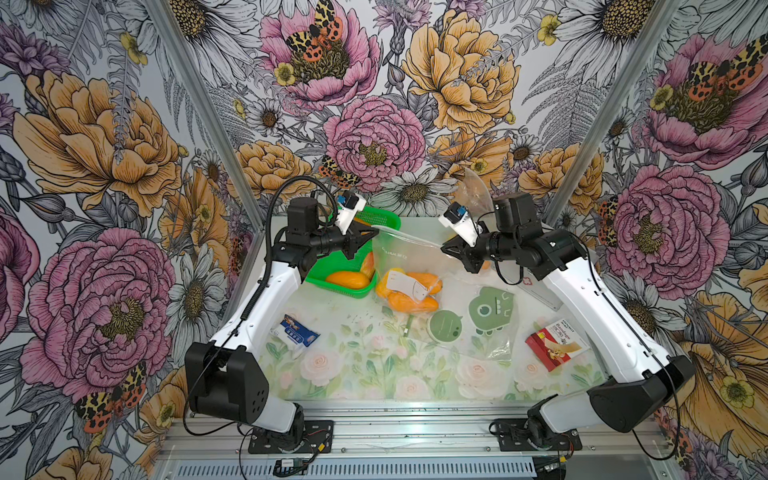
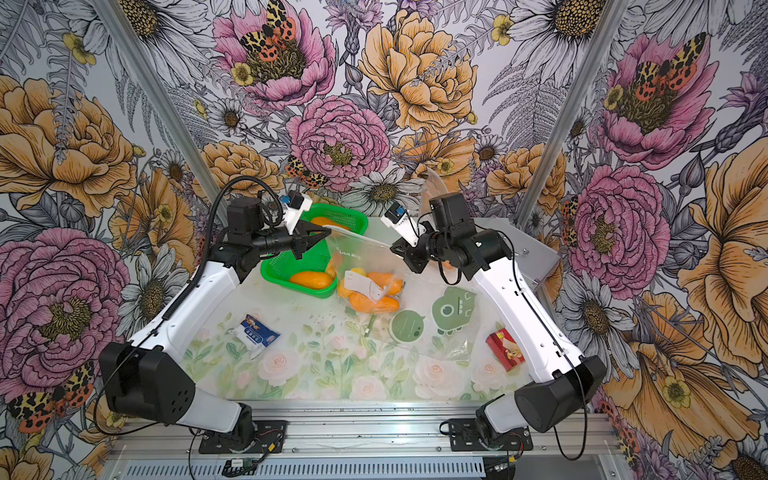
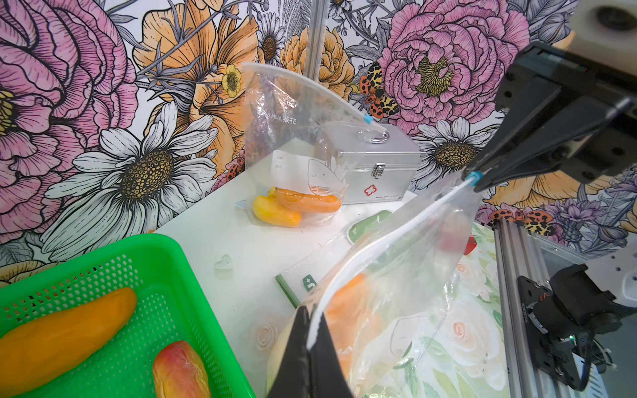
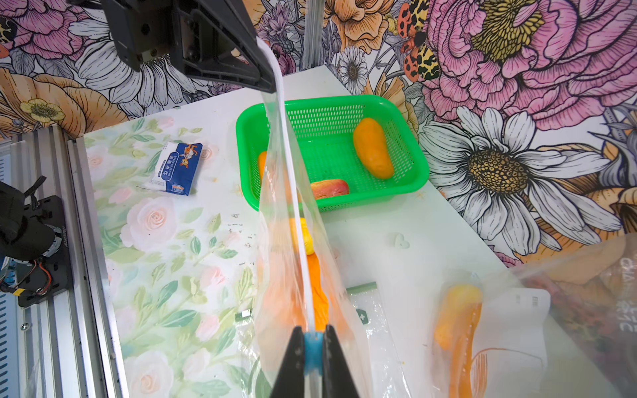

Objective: Place the mango in a zip-top bag and seal the zipper
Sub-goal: Zip the zipper on the zipper food storage bag.

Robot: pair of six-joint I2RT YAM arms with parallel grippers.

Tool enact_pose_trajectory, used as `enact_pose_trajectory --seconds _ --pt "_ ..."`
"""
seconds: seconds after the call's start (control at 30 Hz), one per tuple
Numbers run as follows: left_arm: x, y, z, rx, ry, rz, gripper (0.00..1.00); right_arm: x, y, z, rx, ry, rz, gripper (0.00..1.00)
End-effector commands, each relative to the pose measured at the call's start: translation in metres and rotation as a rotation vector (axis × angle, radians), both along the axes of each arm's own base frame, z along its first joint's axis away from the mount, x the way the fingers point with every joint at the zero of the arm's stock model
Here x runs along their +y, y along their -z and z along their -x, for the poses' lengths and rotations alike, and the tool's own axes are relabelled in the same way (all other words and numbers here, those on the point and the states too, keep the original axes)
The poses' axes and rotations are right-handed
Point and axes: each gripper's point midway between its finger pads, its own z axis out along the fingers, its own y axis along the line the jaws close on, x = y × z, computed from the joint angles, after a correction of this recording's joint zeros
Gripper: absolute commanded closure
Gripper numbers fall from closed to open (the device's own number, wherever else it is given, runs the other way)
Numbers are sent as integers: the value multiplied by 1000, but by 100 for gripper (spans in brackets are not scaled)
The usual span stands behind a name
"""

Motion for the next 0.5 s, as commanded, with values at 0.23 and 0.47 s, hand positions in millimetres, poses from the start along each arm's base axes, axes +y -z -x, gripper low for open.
enact_pose_trajectory --seconds 0.23,0.47 --pt "43 -10 -26 -42 -184 24 100 -47 18 12 41 124 84 100" --pt "44 -8 -27 -36 -188 23 100 -52 23 10 58 138 83 100"
